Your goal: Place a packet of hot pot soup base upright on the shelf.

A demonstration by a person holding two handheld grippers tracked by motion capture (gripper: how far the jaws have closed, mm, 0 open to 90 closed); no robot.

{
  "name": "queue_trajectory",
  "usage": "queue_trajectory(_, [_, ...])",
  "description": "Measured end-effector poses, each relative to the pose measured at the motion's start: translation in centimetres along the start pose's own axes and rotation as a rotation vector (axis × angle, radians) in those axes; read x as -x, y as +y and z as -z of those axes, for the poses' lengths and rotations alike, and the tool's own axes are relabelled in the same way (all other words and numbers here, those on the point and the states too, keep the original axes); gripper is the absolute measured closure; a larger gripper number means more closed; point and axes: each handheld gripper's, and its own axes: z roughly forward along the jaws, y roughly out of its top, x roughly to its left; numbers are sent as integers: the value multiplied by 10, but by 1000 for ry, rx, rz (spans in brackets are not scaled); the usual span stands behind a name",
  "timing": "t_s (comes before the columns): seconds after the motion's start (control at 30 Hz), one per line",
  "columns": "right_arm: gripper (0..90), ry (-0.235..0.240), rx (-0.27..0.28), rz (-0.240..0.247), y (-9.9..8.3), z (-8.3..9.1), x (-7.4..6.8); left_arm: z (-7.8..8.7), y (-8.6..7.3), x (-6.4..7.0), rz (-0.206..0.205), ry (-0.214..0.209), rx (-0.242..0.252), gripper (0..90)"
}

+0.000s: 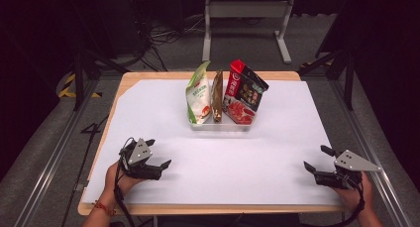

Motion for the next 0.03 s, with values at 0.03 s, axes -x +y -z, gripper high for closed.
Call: queue_trajectory(0.03, [182, 0, 0, 0, 0, 0, 0, 0, 0, 0, 0, 0, 0, 113])
